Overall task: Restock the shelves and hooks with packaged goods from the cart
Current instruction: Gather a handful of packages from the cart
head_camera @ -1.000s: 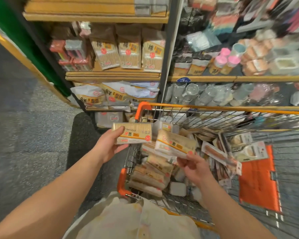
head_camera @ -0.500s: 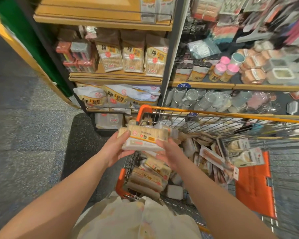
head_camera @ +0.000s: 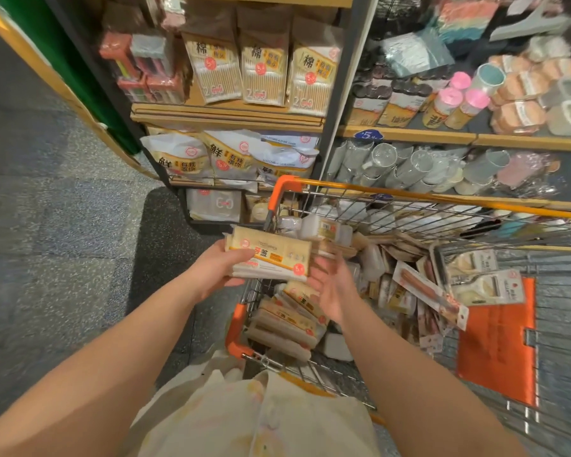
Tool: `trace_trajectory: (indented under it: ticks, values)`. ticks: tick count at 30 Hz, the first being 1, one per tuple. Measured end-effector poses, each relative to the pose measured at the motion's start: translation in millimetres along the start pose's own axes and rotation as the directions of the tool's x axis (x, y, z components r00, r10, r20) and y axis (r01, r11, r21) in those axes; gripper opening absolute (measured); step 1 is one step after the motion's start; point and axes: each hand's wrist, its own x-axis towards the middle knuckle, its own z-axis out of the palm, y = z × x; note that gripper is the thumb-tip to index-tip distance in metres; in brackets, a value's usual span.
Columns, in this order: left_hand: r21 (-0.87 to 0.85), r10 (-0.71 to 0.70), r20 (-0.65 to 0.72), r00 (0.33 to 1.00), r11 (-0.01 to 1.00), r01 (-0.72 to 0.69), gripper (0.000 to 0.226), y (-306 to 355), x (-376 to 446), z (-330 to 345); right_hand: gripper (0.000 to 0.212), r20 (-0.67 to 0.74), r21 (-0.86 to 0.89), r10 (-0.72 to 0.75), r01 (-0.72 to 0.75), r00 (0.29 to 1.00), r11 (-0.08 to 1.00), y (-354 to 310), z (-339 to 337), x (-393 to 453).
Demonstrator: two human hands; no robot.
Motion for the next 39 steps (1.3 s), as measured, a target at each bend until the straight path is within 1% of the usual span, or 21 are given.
trace_trajectory:
  ticks: [1, 3, 5, 7, 9, 11, 12, 13, 15, 16, 19, 20, 22, 24, 27, 29, 32, 34, 35, 37, 39]
  values:
    - [0.003, 0.007, -0.021, 1.000, 1.000, -0.007, 0.038, -1, -1, -6, 0.068, -0.090, 0.047, 0.027, -0.023, 0.996, 0.999, 5, -9, 7]
    - [-0.012, 0.024, -0.068, 0.997, 1.000, -0.025, 0.026, -3, -5, -17, 0.063, -0.226, 0.063, 0.063, -0.050, 0.972, 0.997, 17, -20, 17]
    - [-0.056, 0.032, -0.116, 0.993, 0.998, -0.038, 0.019, -6, -8, -26, 0.053, -0.321, -0.051, 0.032, -0.051, 0.947, 0.997, 25, -26, 24]
    - [-0.089, 0.039, -0.142, 0.989, 0.995, -0.052, 0.024, -8, -8, -33, 0.047, -0.313, -0.212, -0.040, -0.029, 0.949, 0.977, 31, -28, 33]
    - [-0.129, 0.025, -0.160, 0.987, 0.991, -0.046, 0.027, -10, -7, -36, 0.062, -0.267, -0.353, -0.082, -0.019, 0.960, 0.935, 35, -28, 44]
    - [-0.159, 0.013, -0.167, 0.986, 0.986, -0.040, 0.025, -12, -6, -37, 0.077, -0.246, -0.387, -0.108, 0.004, 0.963, 0.922, 39, -28, 54]
    - [-0.167, 0.011, -0.166, 0.986, 0.985, -0.039, 0.024, -13, -6, -37, 0.078, -0.238, -0.418, -0.119, 0.009, 0.964, 0.908, 40, -28, 57]
    - [-0.173, 0.008, -0.165, 0.986, 0.984, -0.037, 0.023, -15, -5, -38, 0.074, -0.241, -0.458, -0.130, 0.005, 0.962, 0.889, 41, -28, 58]
    - [-0.189, 0.005, -0.152, 0.988, 0.981, -0.034, 0.026, -15, -5, -38, 0.044, -0.263, -0.531, -0.183, 0.016, 0.947, 0.847, 45, -31, 62]
    - [-0.194, 0.002, -0.143, 0.990, 0.980, -0.030, 0.028, -15, -5, -38, 0.036, -0.268, -0.562, -0.226, 0.039, 0.936, 0.826, 47, -32, 63]
    - [-0.198, -0.002, -0.132, 0.991, 0.980, -0.024, 0.023, -15, -5, -39, 0.023, -0.249, -0.645, -0.295, 0.069, 0.922, 0.761, 55, -33, 60]
    - [-0.198, -0.002, -0.130, 0.992, 0.980, -0.024, 0.025, -15, -5, -39, 0.025, -0.225, -0.684, -0.313, 0.079, 0.923, 0.726, 56, -33, 59]
    - [-0.196, -0.001, -0.119, 0.993, 0.980, -0.023, 0.040, -14, -5, -38, 0.032, -0.171, -0.748, -0.316, 0.086, 0.933, 0.658, 58, -33, 57]
    - [-0.192, 0.005, -0.111, 0.994, 0.981, -0.026, 0.047, -13, -6, -38, 0.035, -0.172, -0.773, -0.306, 0.065, 0.936, 0.631, 55, -30, 53]
    - [-0.218, 0.007, -0.122, 0.993, 0.975, -0.034, 0.053, -11, -7, -38, 0.042, -0.212, -0.722, -0.330, 0.080, 0.920, 0.687, 42, -30, 44]
    - [-0.247, 0.009, -0.130, 0.991, 0.968, -0.041, 0.056, -12, -8, -39, 0.037, -0.208, -0.685, -0.336, 0.109, 0.918, 0.720, 32, -36, 33]
    - [-0.281, 0.020, -0.127, 0.992, 0.958, -0.055, 0.053, -17, -7, -38, 0.032, -0.287, -0.532, -0.342, 0.147, 0.895, 0.834, 16, -51, 16]
    - [-0.302, 0.027, -0.122, 0.992, 0.951, -0.063, 0.044, -18, -7, -35, 0.034, -0.314, -0.444, -0.369, 0.208, 0.875, 0.871, 5, -59, 3]
    - [-0.313, 0.031, -0.114, 0.993, 0.948, -0.065, 0.037, -18, -8, -33, 0.029, -0.319, -0.397, -0.383, 0.245, 0.867, 0.884, -1, -60, -7]
    - [-0.334, 0.036, -0.104, 0.994, 0.940, -0.069, 0.029, -16, -9, -31, 0.015, -0.316, -0.233, -0.396, 0.334, 0.862, 0.913, -14, -60, -24]
    - [-0.338, 0.053, -0.088, 0.995, 0.938, -0.080, 0.024, -9, -11, -32, 0.008, -0.337, -0.105, -0.417, 0.406, 0.844, 0.908, -29, -53, -41]
